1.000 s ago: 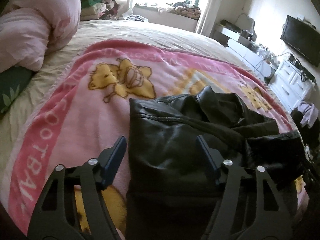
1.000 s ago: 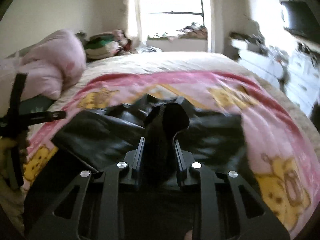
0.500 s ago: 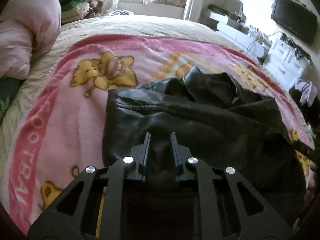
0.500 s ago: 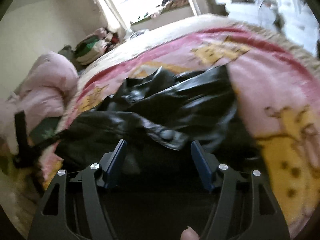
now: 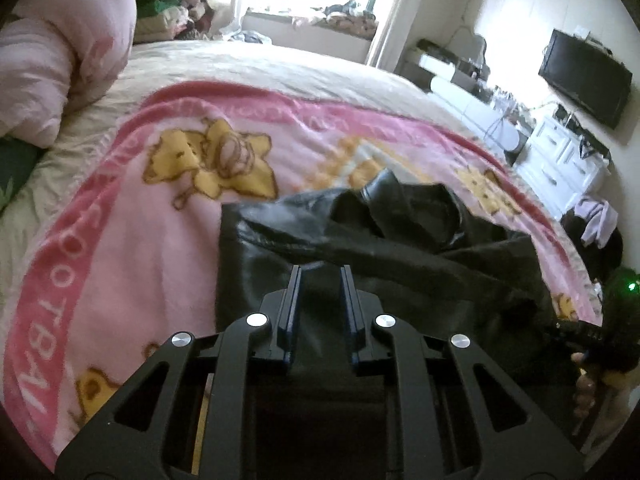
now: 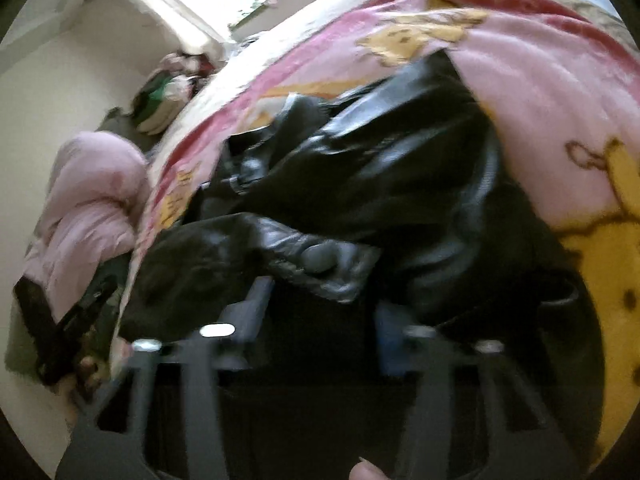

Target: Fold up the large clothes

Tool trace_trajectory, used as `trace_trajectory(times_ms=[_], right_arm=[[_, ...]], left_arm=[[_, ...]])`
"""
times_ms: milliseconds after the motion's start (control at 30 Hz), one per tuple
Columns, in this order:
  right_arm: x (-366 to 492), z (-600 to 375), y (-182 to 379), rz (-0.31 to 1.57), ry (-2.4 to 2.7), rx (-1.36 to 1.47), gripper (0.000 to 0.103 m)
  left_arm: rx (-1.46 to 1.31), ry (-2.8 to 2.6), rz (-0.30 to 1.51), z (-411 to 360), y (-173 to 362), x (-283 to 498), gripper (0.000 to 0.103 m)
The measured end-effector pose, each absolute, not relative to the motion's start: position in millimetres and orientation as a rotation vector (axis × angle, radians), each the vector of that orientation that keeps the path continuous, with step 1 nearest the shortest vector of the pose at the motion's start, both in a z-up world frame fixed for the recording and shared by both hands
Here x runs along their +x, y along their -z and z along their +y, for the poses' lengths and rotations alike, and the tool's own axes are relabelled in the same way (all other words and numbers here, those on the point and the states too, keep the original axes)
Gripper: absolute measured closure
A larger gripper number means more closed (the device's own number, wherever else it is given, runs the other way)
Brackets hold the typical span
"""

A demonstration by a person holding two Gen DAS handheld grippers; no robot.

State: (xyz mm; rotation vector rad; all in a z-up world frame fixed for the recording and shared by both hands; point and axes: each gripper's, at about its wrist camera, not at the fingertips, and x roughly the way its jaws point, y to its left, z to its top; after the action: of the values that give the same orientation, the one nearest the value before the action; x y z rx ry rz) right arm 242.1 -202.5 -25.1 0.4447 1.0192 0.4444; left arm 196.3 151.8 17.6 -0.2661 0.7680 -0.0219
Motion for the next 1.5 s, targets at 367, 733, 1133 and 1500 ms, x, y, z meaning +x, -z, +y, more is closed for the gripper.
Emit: trace_trajectory(times_ms=[367, 733, 1133, 1500], right_arm=[[229.6, -187.1, -74.9, 0.677, -0.528, 0.130, 0.098], [245.6, -195.9, -14.0, 0.797, -0.390, -0.012, 0.096], [248.7, -215.6, -11.9, 0.824, -0.257, 0.064, 0.048], [249.7, -115.8, -8.6, 0.762, -0.453, -0.240, 0.048]], left_arm=[[-0.231, 0.064, 0.845, 127.7, 2.5, 207.2, 0.091], [-0.181, 0.056, 0.971, 113.9, 35.7, 214.9, 0.092], [-0.152, 0.039, 0.974, 107.4, 37.8, 215.7, 0.091], [-0.141, 0.033, 0.975, 105.8, 37.1, 215.7, 0.092]])
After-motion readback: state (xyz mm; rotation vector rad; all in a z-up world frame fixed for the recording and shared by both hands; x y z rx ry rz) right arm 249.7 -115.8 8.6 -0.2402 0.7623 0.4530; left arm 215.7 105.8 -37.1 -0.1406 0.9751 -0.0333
